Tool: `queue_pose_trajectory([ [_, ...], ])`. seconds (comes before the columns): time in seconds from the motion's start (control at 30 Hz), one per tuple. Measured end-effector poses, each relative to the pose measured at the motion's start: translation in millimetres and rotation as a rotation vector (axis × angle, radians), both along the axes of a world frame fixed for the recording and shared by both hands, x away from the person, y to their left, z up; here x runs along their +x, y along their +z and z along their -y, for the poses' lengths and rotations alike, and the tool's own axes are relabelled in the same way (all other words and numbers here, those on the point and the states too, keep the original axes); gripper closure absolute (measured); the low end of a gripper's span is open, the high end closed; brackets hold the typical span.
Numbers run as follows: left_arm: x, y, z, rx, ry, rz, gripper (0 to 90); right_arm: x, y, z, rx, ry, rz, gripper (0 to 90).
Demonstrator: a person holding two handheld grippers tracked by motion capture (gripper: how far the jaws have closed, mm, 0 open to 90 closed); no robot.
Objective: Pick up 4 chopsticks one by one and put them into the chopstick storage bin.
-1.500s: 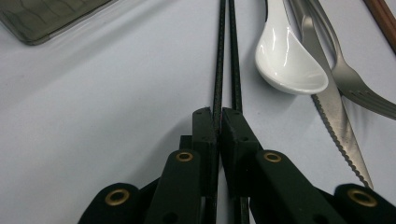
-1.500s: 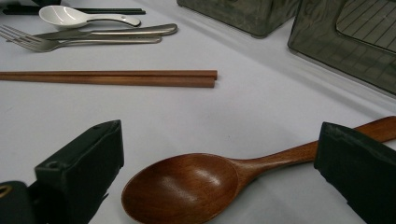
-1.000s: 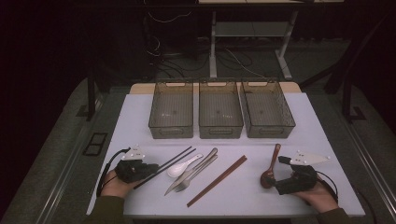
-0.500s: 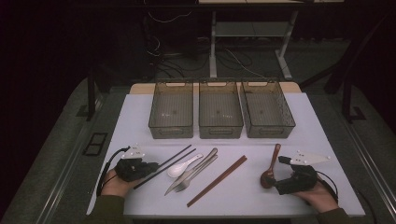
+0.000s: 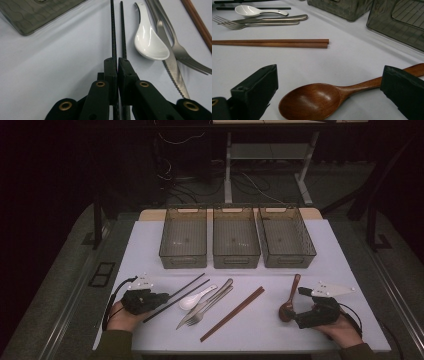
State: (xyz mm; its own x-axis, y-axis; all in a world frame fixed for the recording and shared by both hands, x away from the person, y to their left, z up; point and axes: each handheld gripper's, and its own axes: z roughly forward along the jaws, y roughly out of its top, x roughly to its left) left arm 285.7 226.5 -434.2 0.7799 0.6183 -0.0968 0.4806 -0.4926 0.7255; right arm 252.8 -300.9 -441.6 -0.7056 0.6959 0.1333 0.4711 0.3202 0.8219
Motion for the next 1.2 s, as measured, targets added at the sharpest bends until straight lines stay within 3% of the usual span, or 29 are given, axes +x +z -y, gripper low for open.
queue_pose_trajectory([
  [1.2, -1.9, 33.9, 16.5, -0.073, -0.021, 0.036, 85.5, -0.2, 0.6, 1.2, 0.000, 0.002, -0.002, 1.3],
])
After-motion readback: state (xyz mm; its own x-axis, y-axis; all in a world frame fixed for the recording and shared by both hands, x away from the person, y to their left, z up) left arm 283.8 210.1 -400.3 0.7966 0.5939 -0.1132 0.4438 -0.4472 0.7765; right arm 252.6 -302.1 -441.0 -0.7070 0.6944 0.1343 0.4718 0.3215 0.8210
